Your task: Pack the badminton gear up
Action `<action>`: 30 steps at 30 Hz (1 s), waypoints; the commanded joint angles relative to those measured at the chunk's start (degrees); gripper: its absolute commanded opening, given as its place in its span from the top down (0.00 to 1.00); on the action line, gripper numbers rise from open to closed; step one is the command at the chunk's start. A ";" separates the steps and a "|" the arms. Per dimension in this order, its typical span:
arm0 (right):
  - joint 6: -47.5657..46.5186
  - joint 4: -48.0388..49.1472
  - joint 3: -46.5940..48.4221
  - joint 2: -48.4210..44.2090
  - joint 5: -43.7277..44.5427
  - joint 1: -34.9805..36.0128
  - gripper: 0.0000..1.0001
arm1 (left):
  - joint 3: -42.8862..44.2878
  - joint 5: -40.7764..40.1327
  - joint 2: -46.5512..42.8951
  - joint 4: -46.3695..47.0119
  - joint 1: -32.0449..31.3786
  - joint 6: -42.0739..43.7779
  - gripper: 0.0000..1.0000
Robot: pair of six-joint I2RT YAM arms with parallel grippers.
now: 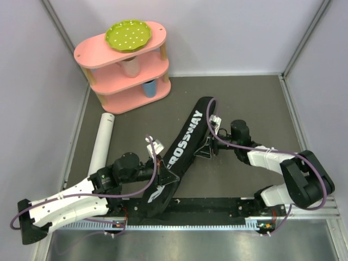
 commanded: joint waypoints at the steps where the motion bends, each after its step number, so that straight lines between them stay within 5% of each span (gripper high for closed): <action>1: 1.21 9.80 2.55 1.21 -9.34 -0.47 0.45 | 3.24 2.35 -1.04 4.35 0.06 1.12 1.00; 11: 2.36 7.61 4.31 0.25 -10.14 -0.47 0.54 | 2.18 2.79 -1.30 5.14 0.06 0.77 1.00; 30: 6.75 8.56 4.75 -0.89 -7.86 -0.38 1.00 | 1.04 1.39 -2.36 4.36 0.06 0.07 1.00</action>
